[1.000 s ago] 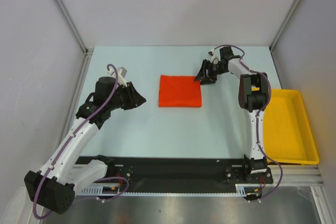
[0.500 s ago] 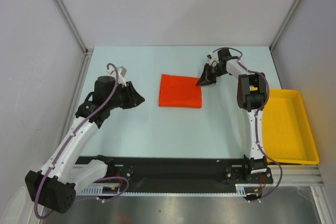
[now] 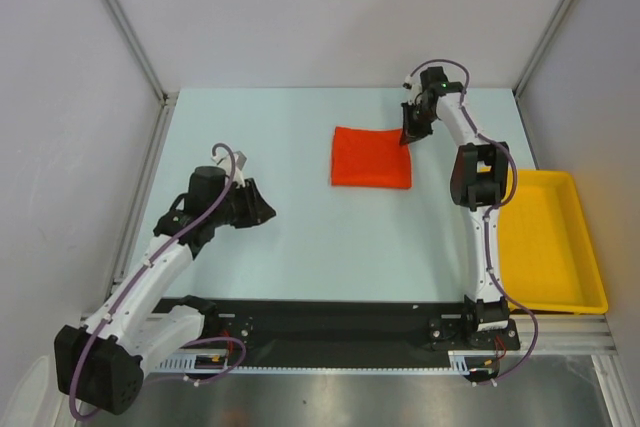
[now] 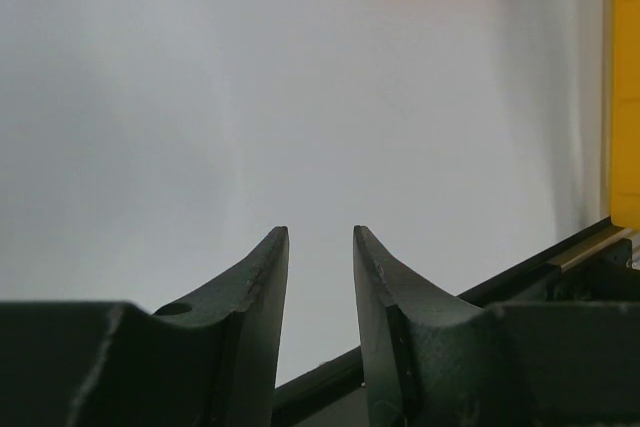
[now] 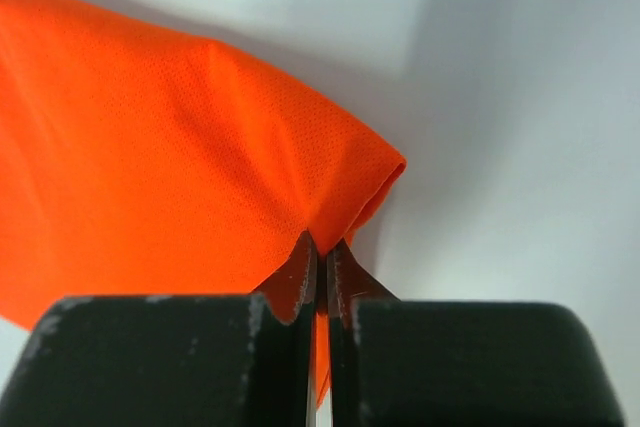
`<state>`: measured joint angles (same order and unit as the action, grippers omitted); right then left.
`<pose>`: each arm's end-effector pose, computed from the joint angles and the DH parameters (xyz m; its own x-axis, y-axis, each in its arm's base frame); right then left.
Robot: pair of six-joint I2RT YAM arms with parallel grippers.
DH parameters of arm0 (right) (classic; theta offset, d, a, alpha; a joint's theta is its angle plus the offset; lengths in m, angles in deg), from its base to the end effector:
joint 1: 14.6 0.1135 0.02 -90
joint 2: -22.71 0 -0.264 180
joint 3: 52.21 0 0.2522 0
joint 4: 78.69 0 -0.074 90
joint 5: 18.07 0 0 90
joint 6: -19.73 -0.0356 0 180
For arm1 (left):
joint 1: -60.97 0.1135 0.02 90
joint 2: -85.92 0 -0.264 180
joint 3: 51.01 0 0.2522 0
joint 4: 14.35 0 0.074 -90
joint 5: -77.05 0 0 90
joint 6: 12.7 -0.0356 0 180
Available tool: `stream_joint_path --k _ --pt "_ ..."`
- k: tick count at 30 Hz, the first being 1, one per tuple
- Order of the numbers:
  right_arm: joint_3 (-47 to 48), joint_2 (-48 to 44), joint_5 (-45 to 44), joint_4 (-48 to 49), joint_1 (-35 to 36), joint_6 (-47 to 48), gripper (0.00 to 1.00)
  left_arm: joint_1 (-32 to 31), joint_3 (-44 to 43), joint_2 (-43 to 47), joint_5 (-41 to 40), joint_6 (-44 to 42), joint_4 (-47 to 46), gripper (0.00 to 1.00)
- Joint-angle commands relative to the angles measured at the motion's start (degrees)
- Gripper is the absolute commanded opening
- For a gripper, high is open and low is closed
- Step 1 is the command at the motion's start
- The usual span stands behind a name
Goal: Fold and stack the t-shirts
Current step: Neatly place the folded tshirt to the corner
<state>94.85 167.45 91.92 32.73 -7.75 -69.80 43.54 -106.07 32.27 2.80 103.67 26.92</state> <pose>0.5256 0.0754 0.1778 -0.9068 -0.1167 -0.4051 -0.2562 0.9157 0.3096 0.1867 -0.0688 0.2629 -0.7642 -0.2081 -0.6105 0.1648 0.8521 -0.4968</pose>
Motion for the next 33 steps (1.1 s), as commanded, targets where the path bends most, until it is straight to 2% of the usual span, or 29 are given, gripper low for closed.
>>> stream_joint_path --k 1,4,11,16,17,21,33 --pt "3.55 -0.78 -11.72 -1.34 -3.50 9.27 0.00 0.47 1.57 1.00 1.56 -1.50 -3.77 0.38" --pt "3.73 -1.66 -15.50 3.12 -5.18 12.09 0.00 0.47 3.24 0.74 1.39 -1.50 -5.18 0.38" --pt "4.60 -2.10 -23.15 11.66 -6.15 28.25 0.00 0.47 2.45 -2.25 0.78 -5.27 -3.78 0.37" --pt "5.75 -1.22 -20.78 16.58 -9.40 34.06 0.00 -2.16 -0.09 -4.88 -1.86 -10.10 -2.90 0.36" --pt "5.14 -1.40 -18.08 17.20 -9.84 35.29 0.00 -2.78 -0.62 -5.32 -2.38 -10.98 -2.64 0.36" --pt "2.85 -0.88 -19.99 21.25 -10.81 43.11 0.00 -5.16 -2.30 -6.20 -6.24 -15.03 -0.88 0.36" --pt "-7.52 -1.84 -19.99 35.75 -14.05 55.24 0.00 -6.83 -2.56 -12.26 -10.48 -15.83 1.50 0.35"
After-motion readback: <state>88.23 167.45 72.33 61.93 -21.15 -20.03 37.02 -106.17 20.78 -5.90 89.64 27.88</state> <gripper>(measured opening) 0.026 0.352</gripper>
